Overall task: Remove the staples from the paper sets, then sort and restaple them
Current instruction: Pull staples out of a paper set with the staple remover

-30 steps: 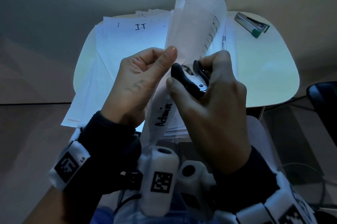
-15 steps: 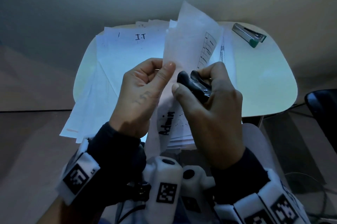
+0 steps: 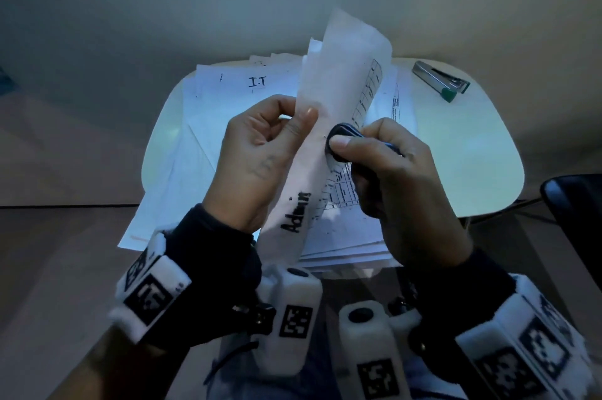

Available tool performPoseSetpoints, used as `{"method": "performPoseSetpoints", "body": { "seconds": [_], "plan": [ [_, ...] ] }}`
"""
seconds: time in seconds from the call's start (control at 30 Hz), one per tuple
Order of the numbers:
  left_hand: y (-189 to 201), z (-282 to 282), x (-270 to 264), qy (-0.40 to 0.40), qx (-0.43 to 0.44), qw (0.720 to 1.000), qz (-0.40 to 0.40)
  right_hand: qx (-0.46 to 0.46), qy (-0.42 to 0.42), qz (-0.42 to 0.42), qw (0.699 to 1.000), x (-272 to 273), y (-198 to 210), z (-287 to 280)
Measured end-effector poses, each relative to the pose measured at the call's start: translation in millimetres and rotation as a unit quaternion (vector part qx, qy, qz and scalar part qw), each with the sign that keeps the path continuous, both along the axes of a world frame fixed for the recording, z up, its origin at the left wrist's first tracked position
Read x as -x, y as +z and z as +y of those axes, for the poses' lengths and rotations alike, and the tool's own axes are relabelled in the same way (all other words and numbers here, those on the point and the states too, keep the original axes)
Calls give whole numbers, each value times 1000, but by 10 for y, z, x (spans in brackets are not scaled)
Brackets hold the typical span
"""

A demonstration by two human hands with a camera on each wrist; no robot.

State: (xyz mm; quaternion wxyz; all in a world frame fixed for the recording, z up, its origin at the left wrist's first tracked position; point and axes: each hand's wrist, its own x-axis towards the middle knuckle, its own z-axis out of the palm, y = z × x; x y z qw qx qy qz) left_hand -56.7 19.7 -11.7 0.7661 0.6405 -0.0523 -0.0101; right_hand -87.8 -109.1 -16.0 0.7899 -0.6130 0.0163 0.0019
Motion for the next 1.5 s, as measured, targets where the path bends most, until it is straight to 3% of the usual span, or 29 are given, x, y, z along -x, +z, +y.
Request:
{"method": "performPoseSetpoints", "body": {
  "seconds": [0.2,0.43,0.53,0.8,0.93,1.1,1.17,1.27,1.37,1.5],
  "plan": [
    [5,13,-16,-10,-16,1000,14,146,-41,-93,984,78,-82,47],
    [74,59,30,-41,-84,995,-19,-12,33,47,998,-17,70,-58],
    [118,59,61,-62,-69,996,-16,-47,43,89,994,-49,108,-91],
    [111,-45,101,6,-42,999,4,-71,46,119,989,17,110,-78],
    [91,-14,96,36,-107,994,-17,40,40,73,996,17,73,-116],
    [131,113,52,49,-103,993,-9,191,18,26,981,-76,-23,-375],
    [130,129,49,47,-94,994,-4,324,9,18,946,-165,-154,-453],
    [132,121,64,47,-86,995,-2,523,32,7,852,-257,-344,-465],
    [121,120,78,47,-84,995,-5,527,90,20,845,-281,-458,-420],
    [110,109,75,50,-77,996,-5,550,74,7,832,-315,-590,-398]
  ]
}}
